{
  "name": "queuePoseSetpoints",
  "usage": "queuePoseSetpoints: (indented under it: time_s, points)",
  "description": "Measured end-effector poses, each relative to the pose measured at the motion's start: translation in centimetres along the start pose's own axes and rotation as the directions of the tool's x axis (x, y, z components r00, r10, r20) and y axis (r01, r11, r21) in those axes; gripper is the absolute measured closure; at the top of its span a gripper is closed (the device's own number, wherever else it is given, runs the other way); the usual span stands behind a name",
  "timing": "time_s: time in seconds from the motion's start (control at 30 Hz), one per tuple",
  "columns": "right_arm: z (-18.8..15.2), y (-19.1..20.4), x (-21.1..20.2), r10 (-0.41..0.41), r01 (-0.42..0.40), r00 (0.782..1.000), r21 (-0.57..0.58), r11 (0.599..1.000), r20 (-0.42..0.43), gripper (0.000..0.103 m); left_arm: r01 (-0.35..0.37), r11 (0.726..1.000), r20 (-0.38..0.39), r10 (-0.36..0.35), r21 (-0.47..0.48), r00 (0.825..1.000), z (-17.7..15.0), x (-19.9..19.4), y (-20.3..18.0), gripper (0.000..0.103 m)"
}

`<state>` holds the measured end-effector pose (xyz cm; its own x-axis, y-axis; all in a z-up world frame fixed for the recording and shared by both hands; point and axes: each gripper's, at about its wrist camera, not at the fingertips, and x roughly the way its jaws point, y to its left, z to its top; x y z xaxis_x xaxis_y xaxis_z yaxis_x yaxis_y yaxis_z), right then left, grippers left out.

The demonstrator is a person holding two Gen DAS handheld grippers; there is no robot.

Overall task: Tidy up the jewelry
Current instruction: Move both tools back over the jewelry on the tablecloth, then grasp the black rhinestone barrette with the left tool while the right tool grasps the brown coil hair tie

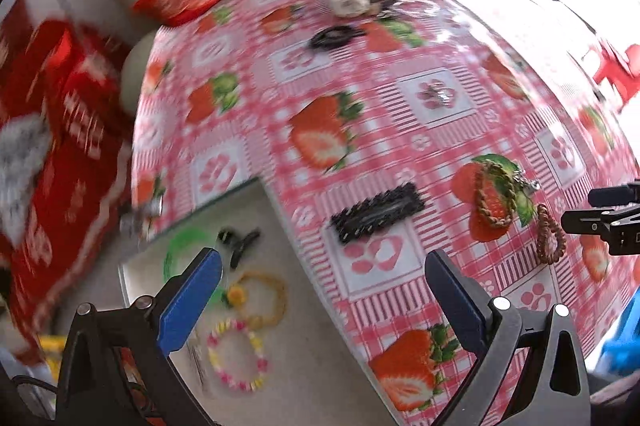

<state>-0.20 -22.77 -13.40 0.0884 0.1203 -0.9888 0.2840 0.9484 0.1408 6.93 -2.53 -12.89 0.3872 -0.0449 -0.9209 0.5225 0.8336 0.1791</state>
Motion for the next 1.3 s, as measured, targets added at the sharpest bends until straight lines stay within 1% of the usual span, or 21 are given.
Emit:
queuePoseSetpoints:
  time_s: [0.13, 0.3, 0.37, 0.4, 0.47, 0.53, 0.63, 0.77, 0.83, 0.9, 0.93, 1.0, 1.07, 1.1, 1.13, 1.2, 1.23, 1.27, 1.3]
  points:
    - [-0.6, -0.7, 0.1, -0.008, 0.008, 1.0, 0.007, 1.0, -0.004, 0.03, 0.005, 0.999, -0.009, -0.005, 0.051, 1.0, 1.4, 1.3, -1.0, 0.0]
    - [-1.2, -0.8, 0.4, -0.014, 0.014, 1.0, -0.005, 1.0, -0.008, 0.03, 0.039, 0.994, -0.017, -0.038, 0.104, 0.999, 2.5, 2.8, -2.2, 0.0]
    - [-1.3, -0.9, 0.6, -0.014, 0.014, 1.0, -0.005, 1.0, -0.011, 0.03, 0.069, 0.986, -0.015, -0.067, 0.149, 0.998, 2.8, 3.3, -2.9, 0.002]
    - [-1.3, -0.9, 0.6, -0.011, 0.011, 1.0, -0.003, 1.0, -0.013, 0.03, 0.073, 0.981, -0.018, -0.071, 0.179, 0.997, 2.8, 3.6, -3.4, 0.004]
    - [-1.4, -1.1, 0.9, -0.008, 0.008, 1.0, 0.001, 1.0, -0.018, 0.03, 0.066, 0.97, -0.015, -0.064, 0.233, 0.998, 3.0, 4.0, -4.2, 0.004]
    - [-1.5, -1.2, 1.0, -0.009, 0.009, 1.0, 0.0, 1.0, -0.02, 0.03, 0.072, 0.953, -0.017, -0.07, 0.294, 0.997, 3.3, 4.7, -5.0, 0.004]
    - [-1.5, -1.2, 1.2, -0.021, 0.021, 1.0, -0.015, 1.0, -0.02, 0.03, 0.084, 0.939, -0.027, -0.08, 0.333, 0.996, 3.9, 5.5, -5.5, 0.004]
    - [-1.2, -0.7, 1.9, -0.044, 0.043, 0.999, -0.03, 0.999, -0.024, 0.03, 0.107, 0.941, -0.065, -0.091, 0.322, 0.994, 4.6, 7.2, -5.5, 0.004]
    - [-1.2, -0.5, 2.3, -0.058, 0.057, 0.998, -0.037, 0.998, -0.028, 0.03, 0.119, 0.943, -0.099, -0.092, 0.31, 0.991, 4.8, 8.2, -5.3, 0.019]
    - [-1.2, -0.3, 2.7, -0.07, 0.069, 0.997, -0.046, 0.997, -0.031, 0.031, 0.135, 0.946, -0.132, -0.1, 0.293, 0.986, 4.8, 9.0, -5.2, 0.019]
    - [-1.3, -0.2, 2.9, -0.072, 0.071, 0.997, -0.05, 0.996, -0.031, 0.033, 0.152, 0.949, -0.151, -0.113, 0.278, 0.982, 4.7, 9.5, -5.0, 0.019]
    - [-1.4, 0.2, 3.1, -0.09, 0.088, 0.996, -0.068, 0.994, -0.024, 0.036, 0.178, 0.953, -0.166, -0.14, 0.244, 0.976, 4.8, 9.7, -4.6, 0.019]
    - [-1.6, 0.8, 3.4, -0.11, 0.108, 0.994, -0.092, 0.99, -0.013, 0.038, 0.2, 0.955, -0.181, -0.162, 0.218, 0.97, 4.9, 9.9, -4.3, 0.023]
    - [-1.6, 1.0, 3.4, -0.12, 0.119, 0.993, -0.102, 0.988, -0.009, 0.041, 0.213, 0.955, -0.189, -0.174, 0.207, 0.966, 5.0, 9.9, -4.3, 0.028]
    - [-1.6, 1.4, 3.5, -0.137, 0.136, 0.991, -0.117, 0.984, -0.002, 0.044, 0.221, 0.954, -0.195, -0.182, 0.201, 0.964, 5.0, 9.9, -4.3, 0.031]
    - [-1.8, 2.0, 3.7, -0.168, 0.167, 0.986, -0.141, 0.976, 0.01, 0.047, 0.224, 0.954, -0.202, -0.184, 0.198, 0.962, 5.1, 9.7, -4.7, 0.04]
    - [-1.8, 2.3, 3.8, -0.181, 0.181, 0.983, -0.154, 0.971, 0.017, 0.05, 0.221, 0.955, -0.203, -0.18, 0.2, 0.962, 5.0, 9.7, -4.9, 0.043]
    - [-1.9, 2.5, 3.8, -0.192, 0.193, 0.981, -0.165, 0.967, 0.022, 0.051, 0.219, 0.954, -0.206, -0.177, 0.203, 0.962, 5.0, 9.5, -5.2, 0.044]
    - [-2.0, 2.7, 3.9, -0.204, 0.206, 0.979, -0.177, 0.962, 0.028, 0.054, 0.221, 0.954, -0.21, -0.178, 0.203, 0.961, 5.0, 9.4, -5.5, 0.05]
